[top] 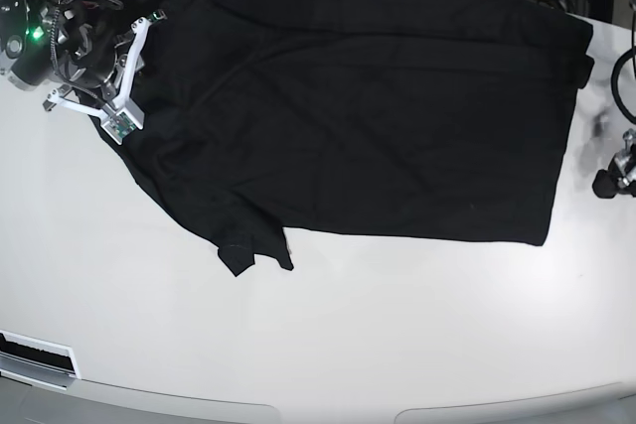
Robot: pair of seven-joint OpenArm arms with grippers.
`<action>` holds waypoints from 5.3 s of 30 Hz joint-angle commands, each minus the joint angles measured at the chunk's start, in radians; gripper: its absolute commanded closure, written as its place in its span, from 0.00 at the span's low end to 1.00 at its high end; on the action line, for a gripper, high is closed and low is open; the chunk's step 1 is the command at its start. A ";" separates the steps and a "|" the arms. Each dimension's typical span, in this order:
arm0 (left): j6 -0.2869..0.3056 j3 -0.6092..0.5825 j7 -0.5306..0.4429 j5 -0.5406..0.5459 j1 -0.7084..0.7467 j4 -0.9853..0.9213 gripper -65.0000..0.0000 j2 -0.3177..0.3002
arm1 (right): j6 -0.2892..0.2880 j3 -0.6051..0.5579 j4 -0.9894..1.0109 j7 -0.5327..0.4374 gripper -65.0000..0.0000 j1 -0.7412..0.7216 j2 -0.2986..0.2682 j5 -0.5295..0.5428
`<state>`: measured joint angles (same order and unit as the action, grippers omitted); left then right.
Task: Layout the t-shirt on the table in an organized manner, then fold the t-shirt properly
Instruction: 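Release the shirt edge with the left gripper and move it to the hem corner, then grasp the hem corners with both grippers, then lift the hem with both grippers and fold it over toward the collar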
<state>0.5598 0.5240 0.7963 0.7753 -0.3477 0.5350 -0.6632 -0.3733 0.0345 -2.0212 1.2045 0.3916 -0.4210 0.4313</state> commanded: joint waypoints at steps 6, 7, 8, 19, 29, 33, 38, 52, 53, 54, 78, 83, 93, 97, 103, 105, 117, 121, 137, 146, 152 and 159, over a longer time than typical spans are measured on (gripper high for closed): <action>-0.075 -0.166 -0.196 -0.109 -0.095 -0.075 0.41 0.048 | 0.000 0.006 -0.016 -0.006 0.76 -0.003 -0.011 0.081; -0.084 -0.190 -0.220 -0.130 -0.101 -0.075 0.41 0.061 | 0.000 0.006 -0.016 -0.006 0.76 -0.003 -0.011 0.087; -0.092 -0.211 -0.242 -0.148 -0.111 -0.074 0.41 0.075 | 0.000 0.006 -0.016 -0.006 0.76 -0.003 -0.011 0.090; -0.167 -0.256 -0.397 -0.261 -0.132 -0.075 0.46 0.214 | 0.000 0.006 -0.016 -0.007 0.76 -0.004 -0.011 0.090; -0.104 -0.256 -0.409 -0.252 -0.132 -0.074 0.51 0.245 | -0.001 0.006 -0.016 -0.052 0.76 -0.003 -0.011 0.083; -0.106 -0.256 -0.430 -0.232 -0.132 -0.074 0.72 0.225 | 0.065 0.006 -0.014 -0.190 0.71 -0.004 -0.011 -0.030; -0.115 -0.256 -0.429 -0.274 -0.133 -0.074 1.00 0.211 | 0.184 0.006 0.045 -0.325 0.37 -0.076 -0.011 -0.142; -0.111 -0.256 -0.400 -0.277 -0.132 -0.074 1.00 0.214 | 0.011 0.006 0.784 -0.315 0.37 -0.637 0.011 0.154; -0.111 -0.256 -0.401 -0.277 -0.132 -0.074 1.00 0.214 | -0.033 0.006 0.839 -0.309 0.37 -0.663 0.011 0.187; -0.111 -0.256 -0.400 -0.277 -0.132 -0.074 1.00 0.214 | -0.073 0.006 0.893 -0.302 0.37 -0.684 0.011 0.216; -0.104 -0.256 -0.407 -0.267 -0.132 -0.074 1.00 0.214 | -0.094 0.005 1.121 -0.472 0.39 -0.716 0.088 -0.018; -0.104 -0.256 -0.403 -0.266 -0.132 -0.074 1.00 0.214 | -0.147 0.005 1.119 -0.500 0.86 -0.723 0.088 -0.018; -0.015 -0.256 -0.367 -0.261 -0.217 -0.070 1.00 0.196 | -0.298 0.006 0.956 -0.388 1.00 -0.732 0.073 0.041; 0.035 -0.256 -0.339 -0.214 -0.246 -0.070 1.00 0.183 | -0.297 0.006 0.816 -0.334 1.00 -0.732 0.040 0.044; 0.138 -0.256 -0.339 -0.164 -0.248 -0.064 1.00 0.176 | -0.319 0.006 0.743 -0.263 1.00 -0.732 0.007 0.125; 0.138 -0.256 -0.337 -0.160 -0.248 -0.064 1.00 0.175 | -0.325 0.006 0.743 -0.238 1.00 -0.726 0.008 0.157; 0.138 -0.256 -0.228 -0.041 -0.246 -0.064 1.00 0.121 | -0.325 0.006 0.739 -0.232 1.00 -0.683 -0.046 0.224; 0.138 -0.256 -0.072 0.090 -0.246 -0.064 1.00 0.120 | -0.325 0.028 0.724 -0.166 1.00 -0.682 -0.062 0.313; 0.138 -0.256 0.014 0.183 -0.246 -0.061 1.00 0.119 | -0.325 0.214 0.718 0.028 1.00 -0.682 -0.061 0.541; 0.138 -0.256 0.454 0.477 -0.245 0.051 1.00 0.102 | -0.325 0.214 0.703 0.160 1.00 -0.644 -0.061 0.676; 0.138 -0.256 0.507 0.502 -0.222 0.060 1.00 0.059 | -0.325 0.214 0.591 0.158 1.00 -0.546 -0.065 0.657; 0.138 -0.257 0.487 0.509 -0.169 0.060 1.00 0.002 | -0.325 0.214 0.497 0.093 1.00 -0.474 -0.079 0.542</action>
<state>0.6918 0.2626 1.2987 1.2564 -0.4873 0.5800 -0.6353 -0.6933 0.2424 -1.5055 1.3155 -0.0608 -0.4725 0.9565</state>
